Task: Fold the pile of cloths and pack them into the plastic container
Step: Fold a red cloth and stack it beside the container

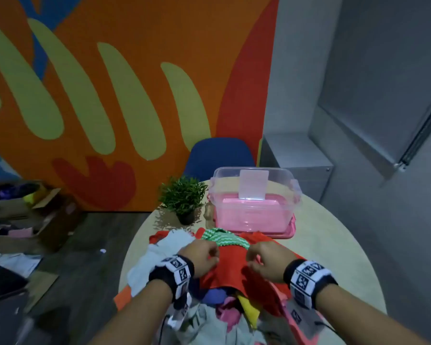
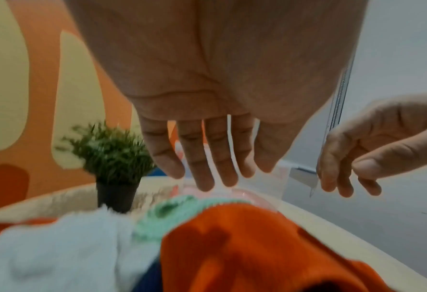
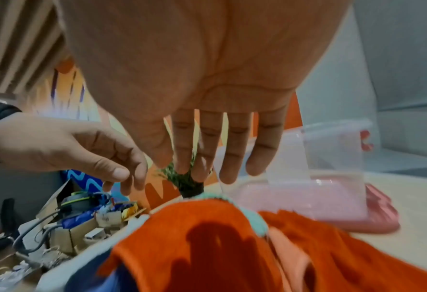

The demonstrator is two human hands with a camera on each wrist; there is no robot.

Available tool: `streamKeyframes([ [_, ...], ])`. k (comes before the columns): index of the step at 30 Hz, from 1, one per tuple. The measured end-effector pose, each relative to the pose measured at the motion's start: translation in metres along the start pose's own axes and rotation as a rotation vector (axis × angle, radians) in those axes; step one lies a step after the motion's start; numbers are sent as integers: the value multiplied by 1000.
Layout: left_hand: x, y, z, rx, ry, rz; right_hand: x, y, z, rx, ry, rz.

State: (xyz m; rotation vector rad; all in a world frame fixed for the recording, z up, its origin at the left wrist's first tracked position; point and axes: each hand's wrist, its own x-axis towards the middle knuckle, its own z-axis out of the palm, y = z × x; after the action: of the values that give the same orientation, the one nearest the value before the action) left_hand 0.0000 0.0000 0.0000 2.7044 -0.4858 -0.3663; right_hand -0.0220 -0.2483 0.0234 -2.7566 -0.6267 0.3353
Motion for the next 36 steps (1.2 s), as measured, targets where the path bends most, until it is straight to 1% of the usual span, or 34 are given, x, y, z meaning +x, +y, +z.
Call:
streamKeyframes([
  [4,-17,-10,48,13,-84,-60,-16,8,50,13,-124,84],
  [5,-18,-14,59,30,-78,-82,-17,11,61,29,-130,95],
  [7,-23,-17,71,85,-61,-136,-17,14,76,45,-117,134],
  [10,-27,-15,83,137,-71,-208,-15,14,91,32,-118,211],
  [13,-28,-13,85,179,13,-215,-14,11,99,-9,-31,206],
  [15,-30,-12,80,155,77,-201,-14,10,95,-25,28,191],
  [17,-32,-12,70,64,144,-175,-14,10,87,-1,60,164],
  [20,-35,-9,47,-148,259,-103,-14,6,74,95,76,123],
  [23,-34,2,16,-235,363,-23,-10,-8,61,171,71,112],
  [25,-29,12,-4,-233,408,56,-5,-16,54,142,103,111],
  [28,-24,27,-31,-169,448,157,2,-19,43,91,193,124],
  [32,-22,39,-71,-170,531,237,6,-11,16,149,343,96],
  [36,-25,43,-117,-154,614,277,2,2,-34,204,514,94],
])
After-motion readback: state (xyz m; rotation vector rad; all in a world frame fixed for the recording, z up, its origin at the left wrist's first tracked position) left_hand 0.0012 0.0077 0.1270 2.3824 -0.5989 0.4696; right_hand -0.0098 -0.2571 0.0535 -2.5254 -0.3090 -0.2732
